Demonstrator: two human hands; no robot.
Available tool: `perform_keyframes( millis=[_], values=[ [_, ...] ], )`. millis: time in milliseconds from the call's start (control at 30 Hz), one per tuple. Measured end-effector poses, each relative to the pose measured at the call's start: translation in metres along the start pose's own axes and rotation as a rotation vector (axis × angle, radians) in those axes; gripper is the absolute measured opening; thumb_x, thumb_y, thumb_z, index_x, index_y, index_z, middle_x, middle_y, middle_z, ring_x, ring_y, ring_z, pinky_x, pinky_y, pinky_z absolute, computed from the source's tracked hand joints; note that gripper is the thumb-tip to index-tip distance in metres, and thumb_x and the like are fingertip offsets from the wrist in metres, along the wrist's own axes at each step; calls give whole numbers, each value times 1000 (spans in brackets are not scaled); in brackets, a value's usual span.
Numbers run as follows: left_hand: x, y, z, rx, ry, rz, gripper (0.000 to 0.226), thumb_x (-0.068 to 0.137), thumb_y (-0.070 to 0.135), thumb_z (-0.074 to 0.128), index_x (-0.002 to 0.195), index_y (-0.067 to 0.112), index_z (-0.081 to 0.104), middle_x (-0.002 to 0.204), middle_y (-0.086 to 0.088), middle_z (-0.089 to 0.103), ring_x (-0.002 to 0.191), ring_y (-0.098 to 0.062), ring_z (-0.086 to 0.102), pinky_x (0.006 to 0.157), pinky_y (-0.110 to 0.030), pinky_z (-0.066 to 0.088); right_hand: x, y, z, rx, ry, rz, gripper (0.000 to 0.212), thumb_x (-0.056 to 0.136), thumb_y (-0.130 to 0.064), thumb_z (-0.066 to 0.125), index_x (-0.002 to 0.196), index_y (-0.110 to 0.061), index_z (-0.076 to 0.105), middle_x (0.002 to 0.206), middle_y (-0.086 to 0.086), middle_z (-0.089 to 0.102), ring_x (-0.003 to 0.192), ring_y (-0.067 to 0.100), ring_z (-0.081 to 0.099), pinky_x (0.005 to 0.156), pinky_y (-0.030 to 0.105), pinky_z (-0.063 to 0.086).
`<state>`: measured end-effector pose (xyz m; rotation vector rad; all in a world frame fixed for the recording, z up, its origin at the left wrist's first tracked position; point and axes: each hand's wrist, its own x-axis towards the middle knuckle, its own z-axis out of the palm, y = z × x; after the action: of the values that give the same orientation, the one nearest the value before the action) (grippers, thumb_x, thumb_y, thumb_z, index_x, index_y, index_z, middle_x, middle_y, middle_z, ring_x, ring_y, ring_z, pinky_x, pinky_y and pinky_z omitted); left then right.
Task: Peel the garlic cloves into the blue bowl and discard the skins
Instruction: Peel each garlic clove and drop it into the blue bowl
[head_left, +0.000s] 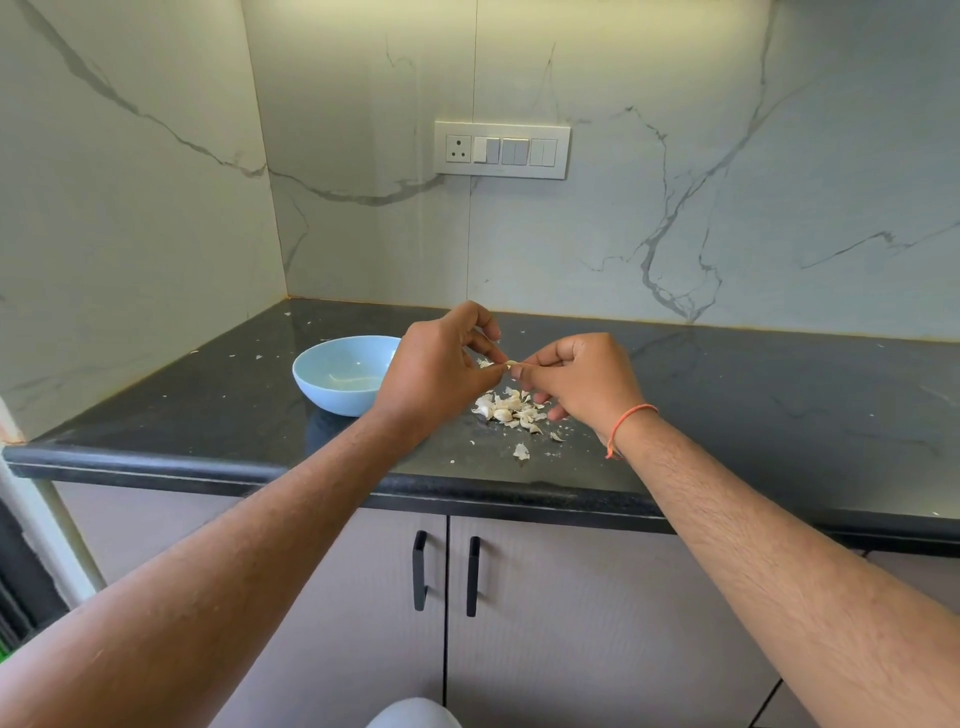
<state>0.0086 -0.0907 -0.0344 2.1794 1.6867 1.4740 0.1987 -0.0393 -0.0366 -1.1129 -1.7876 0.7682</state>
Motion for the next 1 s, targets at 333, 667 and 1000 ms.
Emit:
perform_keyframes(
  millis=[333,667,1000],
  values=[
    [10,-15,-17,-1,-52,-53,31,82,27,89,102,24,65,85,18,78,68,7,64,75,-30,57,7,3,15,-106,-9,-153,8,89,-34,81,85,-27,81,74,-9,75,66,16,71,61,41,63],
    [4,-71,-73,206,-88,-175,24,88,30,82,110,30,72,88,19,76,76,16,61,75,-18,46,42,-21,82,-224,-95,-215,11,84,-39,85,82,-29,81,74,-16,73,72,-1,66,64,18,48],
    [2,-85,-85,297,-115,-223,17,102,28,62,101,35,78,91,23,76,72,12,62,57,-9,37,54,-32,113,-273,-168,-251,8,93,-27,76,97,-28,83,93,-15,77,88,-1,65,76,14,45]
  ],
)
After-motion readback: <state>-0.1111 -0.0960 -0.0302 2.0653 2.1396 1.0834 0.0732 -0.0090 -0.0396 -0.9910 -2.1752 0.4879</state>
